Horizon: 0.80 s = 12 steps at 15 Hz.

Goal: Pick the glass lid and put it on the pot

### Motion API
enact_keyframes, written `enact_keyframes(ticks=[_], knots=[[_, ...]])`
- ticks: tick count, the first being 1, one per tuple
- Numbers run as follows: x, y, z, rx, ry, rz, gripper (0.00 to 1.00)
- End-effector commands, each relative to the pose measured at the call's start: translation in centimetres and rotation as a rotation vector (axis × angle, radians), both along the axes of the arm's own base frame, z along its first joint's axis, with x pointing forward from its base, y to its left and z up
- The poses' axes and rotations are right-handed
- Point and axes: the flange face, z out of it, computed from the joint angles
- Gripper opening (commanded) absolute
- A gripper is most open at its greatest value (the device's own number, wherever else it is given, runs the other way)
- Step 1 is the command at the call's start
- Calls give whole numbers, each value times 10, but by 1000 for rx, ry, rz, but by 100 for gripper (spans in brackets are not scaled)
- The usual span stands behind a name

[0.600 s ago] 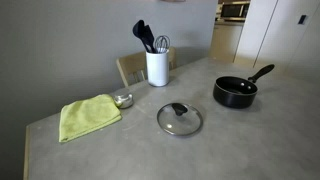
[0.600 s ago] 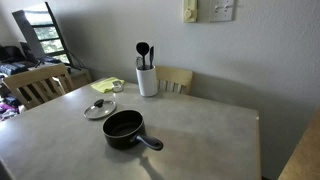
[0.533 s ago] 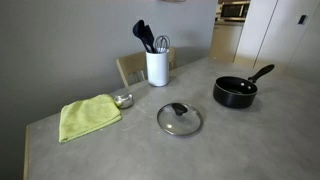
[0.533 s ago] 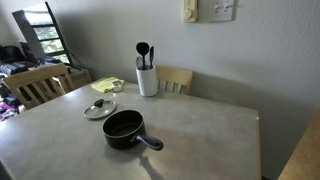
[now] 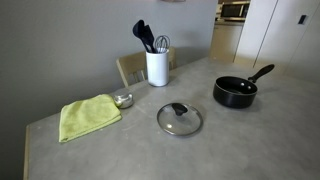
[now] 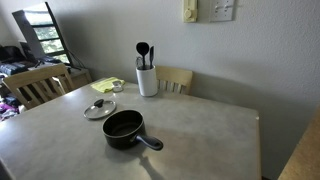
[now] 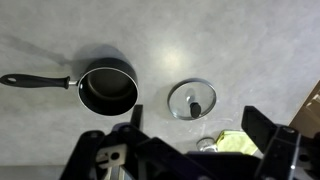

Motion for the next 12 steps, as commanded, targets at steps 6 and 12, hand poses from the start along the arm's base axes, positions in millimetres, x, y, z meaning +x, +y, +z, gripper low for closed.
enact_keyframes(ticks=[6, 12], knots=[[0, 0, 0, 0, 1, 0, 100], [18, 4, -20, 22, -60, -6, 100]])
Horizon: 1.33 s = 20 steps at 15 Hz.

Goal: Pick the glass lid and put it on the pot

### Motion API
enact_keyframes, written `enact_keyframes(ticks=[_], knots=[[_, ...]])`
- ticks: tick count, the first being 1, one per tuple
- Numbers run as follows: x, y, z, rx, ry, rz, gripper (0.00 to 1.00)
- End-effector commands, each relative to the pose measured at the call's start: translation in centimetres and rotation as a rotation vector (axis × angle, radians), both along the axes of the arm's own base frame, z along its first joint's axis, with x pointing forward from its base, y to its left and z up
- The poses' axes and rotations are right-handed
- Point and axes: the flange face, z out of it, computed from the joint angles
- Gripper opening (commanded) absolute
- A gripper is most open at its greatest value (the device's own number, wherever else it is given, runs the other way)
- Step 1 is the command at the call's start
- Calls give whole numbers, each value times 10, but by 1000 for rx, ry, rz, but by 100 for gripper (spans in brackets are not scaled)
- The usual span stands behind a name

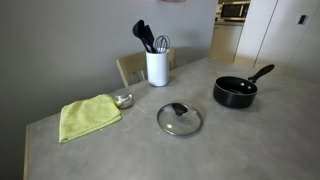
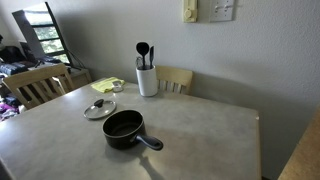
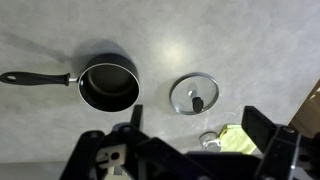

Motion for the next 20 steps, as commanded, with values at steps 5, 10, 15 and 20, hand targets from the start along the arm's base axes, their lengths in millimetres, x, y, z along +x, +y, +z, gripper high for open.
enact_keyframes(ticks=[5, 10, 15, 20], knots=[[64, 33, -48, 31, -58, 111, 100], [69, 59, -70, 32, -37, 175, 100], [67, 56, -60, 35, -59, 166, 100], [80, 65, -83, 67, 121, 217, 100]])
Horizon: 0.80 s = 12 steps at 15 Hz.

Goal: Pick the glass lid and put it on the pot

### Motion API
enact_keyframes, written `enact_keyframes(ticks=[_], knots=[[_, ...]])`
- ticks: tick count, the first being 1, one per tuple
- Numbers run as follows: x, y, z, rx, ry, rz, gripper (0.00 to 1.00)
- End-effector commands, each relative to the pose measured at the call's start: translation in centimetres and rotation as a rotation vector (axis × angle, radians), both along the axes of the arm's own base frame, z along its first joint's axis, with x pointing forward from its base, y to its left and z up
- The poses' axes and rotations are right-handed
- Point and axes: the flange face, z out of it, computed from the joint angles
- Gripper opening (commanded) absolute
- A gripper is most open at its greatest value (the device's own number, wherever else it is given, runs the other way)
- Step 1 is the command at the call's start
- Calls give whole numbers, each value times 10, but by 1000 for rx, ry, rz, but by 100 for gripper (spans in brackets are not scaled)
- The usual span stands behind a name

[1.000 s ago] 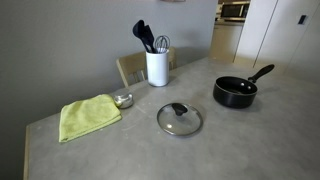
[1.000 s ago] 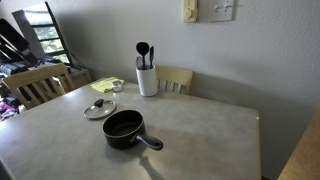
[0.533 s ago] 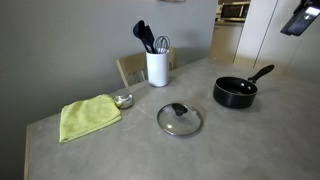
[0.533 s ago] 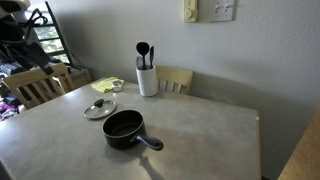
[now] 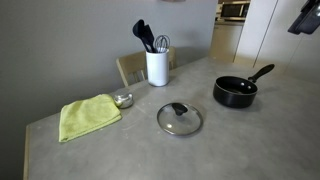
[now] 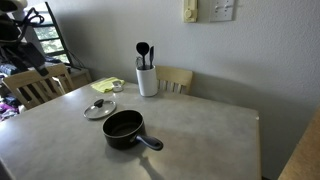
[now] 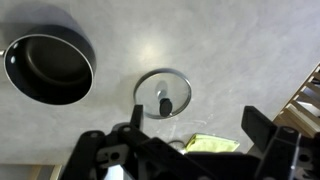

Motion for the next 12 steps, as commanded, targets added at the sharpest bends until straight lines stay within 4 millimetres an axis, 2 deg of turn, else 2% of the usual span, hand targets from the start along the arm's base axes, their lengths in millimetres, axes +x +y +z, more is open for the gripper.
enact_keyframes(ticks=[1, 3, 8, 12], knots=[[23, 9, -19, 21, 151, 71, 100], [37, 16, -27, 14, 212, 118, 100], [91, 44, -58, -15, 280, 212, 100], [122, 69, -93, -31, 270, 165, 100]])
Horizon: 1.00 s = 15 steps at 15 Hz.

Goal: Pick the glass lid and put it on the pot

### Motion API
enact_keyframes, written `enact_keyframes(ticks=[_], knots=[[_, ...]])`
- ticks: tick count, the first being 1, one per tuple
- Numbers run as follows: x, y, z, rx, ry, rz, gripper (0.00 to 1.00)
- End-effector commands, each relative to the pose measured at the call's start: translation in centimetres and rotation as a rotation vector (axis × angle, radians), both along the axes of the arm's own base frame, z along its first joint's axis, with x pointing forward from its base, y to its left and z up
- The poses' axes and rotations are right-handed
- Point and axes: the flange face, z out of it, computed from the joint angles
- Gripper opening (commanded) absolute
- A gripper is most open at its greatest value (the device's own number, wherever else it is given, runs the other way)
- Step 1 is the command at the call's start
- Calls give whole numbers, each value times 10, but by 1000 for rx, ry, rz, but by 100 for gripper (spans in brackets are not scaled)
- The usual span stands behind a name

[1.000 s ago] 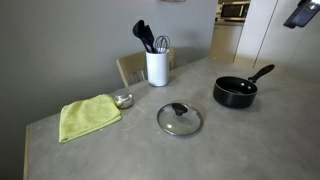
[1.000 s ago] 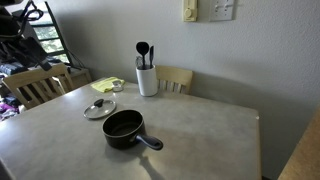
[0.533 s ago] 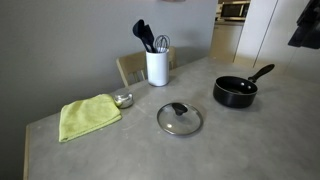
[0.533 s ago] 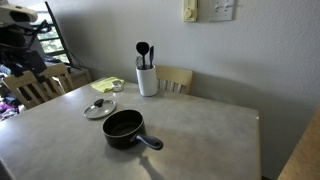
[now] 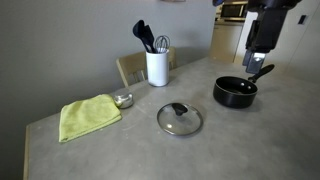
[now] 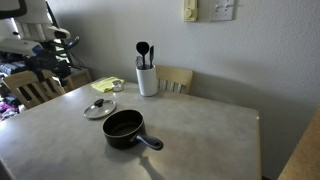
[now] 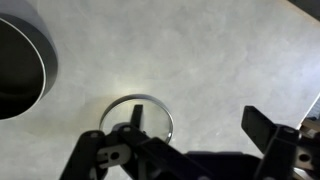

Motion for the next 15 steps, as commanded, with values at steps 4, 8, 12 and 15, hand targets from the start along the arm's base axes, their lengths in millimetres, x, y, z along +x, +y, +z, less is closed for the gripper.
enact_keyframes(ticks=[4, 8, 12, 15], knots=[[24, 24, -37, -11, -15, -46, 100], [29, 26, -42, -11, -17, -57, 100], [35, 26, -59, -56, 3, -99, 100], [44, 23, -78, -118, 24, -145, 100]])
